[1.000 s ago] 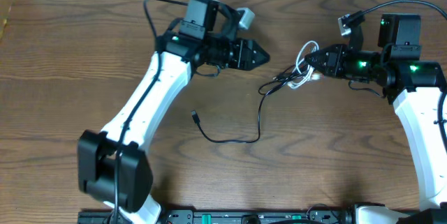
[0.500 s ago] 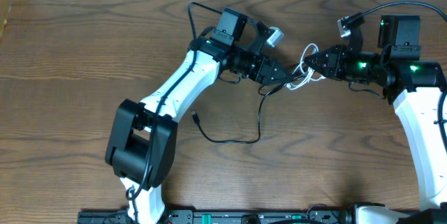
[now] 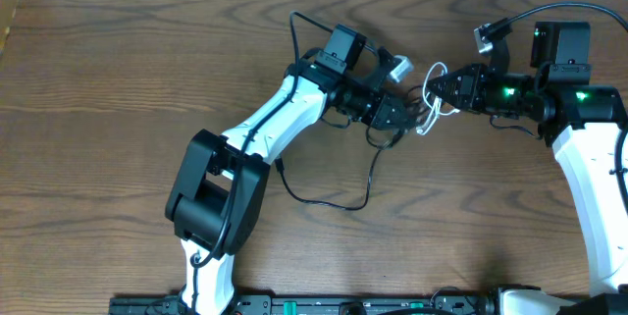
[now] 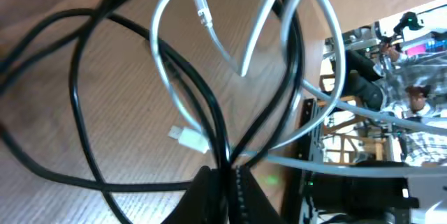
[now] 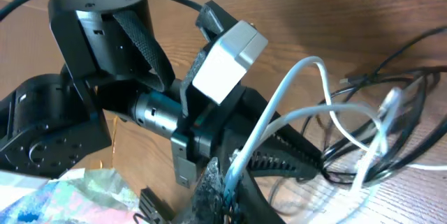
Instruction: Untangle cables
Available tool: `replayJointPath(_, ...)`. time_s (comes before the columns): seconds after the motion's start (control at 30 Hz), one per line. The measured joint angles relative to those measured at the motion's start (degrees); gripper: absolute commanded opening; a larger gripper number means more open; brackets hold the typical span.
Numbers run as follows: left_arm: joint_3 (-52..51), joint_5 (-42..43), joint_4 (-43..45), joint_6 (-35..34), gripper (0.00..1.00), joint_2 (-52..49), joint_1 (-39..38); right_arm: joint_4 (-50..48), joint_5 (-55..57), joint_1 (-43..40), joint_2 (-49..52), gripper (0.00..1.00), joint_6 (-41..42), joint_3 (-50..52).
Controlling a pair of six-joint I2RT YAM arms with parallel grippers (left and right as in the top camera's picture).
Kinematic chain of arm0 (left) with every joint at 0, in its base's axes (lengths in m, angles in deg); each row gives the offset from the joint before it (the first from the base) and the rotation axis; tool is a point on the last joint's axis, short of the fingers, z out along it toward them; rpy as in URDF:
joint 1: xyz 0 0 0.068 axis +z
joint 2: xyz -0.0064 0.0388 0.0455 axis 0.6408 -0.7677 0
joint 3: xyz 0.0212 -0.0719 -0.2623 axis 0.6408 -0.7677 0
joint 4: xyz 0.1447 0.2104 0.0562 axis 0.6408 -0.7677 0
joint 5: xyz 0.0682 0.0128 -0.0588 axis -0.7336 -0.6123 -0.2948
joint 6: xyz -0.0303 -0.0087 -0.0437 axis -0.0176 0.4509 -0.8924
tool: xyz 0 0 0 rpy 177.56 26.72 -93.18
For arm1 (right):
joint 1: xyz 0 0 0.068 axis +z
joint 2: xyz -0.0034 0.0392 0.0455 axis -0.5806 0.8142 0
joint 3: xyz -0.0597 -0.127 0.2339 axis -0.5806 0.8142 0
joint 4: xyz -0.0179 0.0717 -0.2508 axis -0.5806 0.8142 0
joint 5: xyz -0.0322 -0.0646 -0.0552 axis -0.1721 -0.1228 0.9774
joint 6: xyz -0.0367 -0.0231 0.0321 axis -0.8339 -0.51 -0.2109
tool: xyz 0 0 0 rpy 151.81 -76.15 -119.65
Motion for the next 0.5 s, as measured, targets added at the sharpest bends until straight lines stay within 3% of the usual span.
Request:
replayJointPath(0.37,0.0,-2.9,0.0,0.0,0.08,0.0,-0.3,-1.2,0.0,0.0,0.0,0.01,0.0,0.0)
replayJointPath(0.5,0.0,-9.2,-1.4,-1.0,0.07,0.0,-1.1,-0.9,0.3,-0.1,0.0,0.01,0.0,0.0)
